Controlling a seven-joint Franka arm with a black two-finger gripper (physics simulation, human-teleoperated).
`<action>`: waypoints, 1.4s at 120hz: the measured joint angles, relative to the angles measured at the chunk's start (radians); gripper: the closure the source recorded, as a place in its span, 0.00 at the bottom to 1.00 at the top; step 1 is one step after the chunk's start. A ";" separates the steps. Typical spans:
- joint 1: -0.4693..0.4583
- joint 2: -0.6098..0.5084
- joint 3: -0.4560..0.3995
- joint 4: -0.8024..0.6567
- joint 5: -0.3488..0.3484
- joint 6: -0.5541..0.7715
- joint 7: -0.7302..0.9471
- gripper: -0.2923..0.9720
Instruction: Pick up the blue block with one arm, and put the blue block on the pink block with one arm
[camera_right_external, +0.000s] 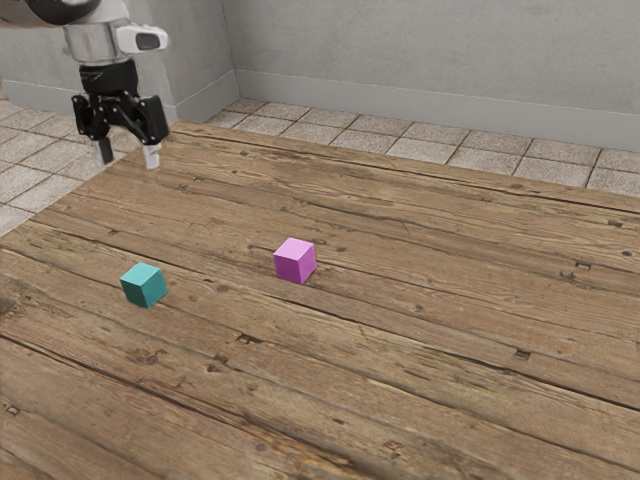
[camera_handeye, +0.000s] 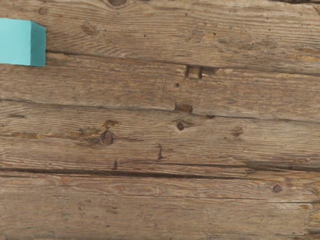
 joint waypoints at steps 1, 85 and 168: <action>0.006 0.000 0.000 -0.001 0.000 0.015 0.001 0.25; -0.002 -0.085 0.041 -0.266 0.005 0.498 0.060 0.25; 0.062 -0.031 0.153 -0.625 0.147 0.914 0.142 0.25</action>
